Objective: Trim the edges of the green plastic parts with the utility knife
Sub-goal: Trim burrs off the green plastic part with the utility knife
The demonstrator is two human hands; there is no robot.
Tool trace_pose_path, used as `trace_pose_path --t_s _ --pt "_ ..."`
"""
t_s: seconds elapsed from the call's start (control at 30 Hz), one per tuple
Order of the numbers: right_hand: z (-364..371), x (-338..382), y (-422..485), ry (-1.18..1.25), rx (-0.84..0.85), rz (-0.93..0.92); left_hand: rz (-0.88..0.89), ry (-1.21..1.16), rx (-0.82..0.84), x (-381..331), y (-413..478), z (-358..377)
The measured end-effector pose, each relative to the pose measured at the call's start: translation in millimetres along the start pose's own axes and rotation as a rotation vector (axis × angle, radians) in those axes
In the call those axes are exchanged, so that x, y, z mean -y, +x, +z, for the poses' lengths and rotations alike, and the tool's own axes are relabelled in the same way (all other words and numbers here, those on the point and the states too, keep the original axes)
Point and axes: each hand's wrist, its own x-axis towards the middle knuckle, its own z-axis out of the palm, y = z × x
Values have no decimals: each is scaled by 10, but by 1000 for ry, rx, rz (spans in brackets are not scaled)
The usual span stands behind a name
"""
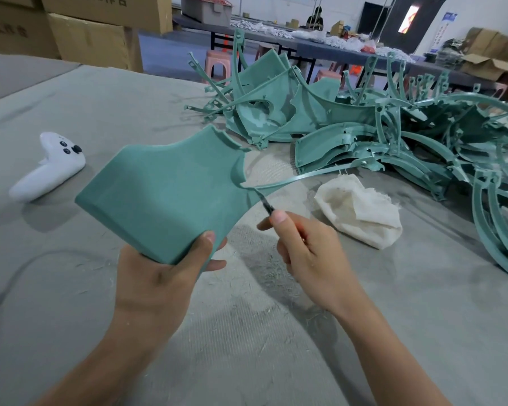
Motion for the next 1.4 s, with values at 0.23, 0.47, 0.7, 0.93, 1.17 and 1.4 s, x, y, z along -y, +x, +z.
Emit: trace_pose_path --t_s 0.23,0.47,0.7,0.93,1.17,1.4 --pt "-49 8 16 95 -218 36 0 -51 -14 -43 12 -17" --pt "-172 -91 72 -107 -438 107 8 -72 8 -47 10 -20" --pt "84 33 -38 -249 -62 -36 -9 -50 35 -16 21 -27" --pt "118 131 -93 -41 46 -135 -15 -42 46 -2 47 -23" --pt "29 59 -31 -21 -288 -31 -96 -77 91 -9 42 -8" --pt "21 130 -62 -8 -306 -55 -34 5 54 14 52 8"
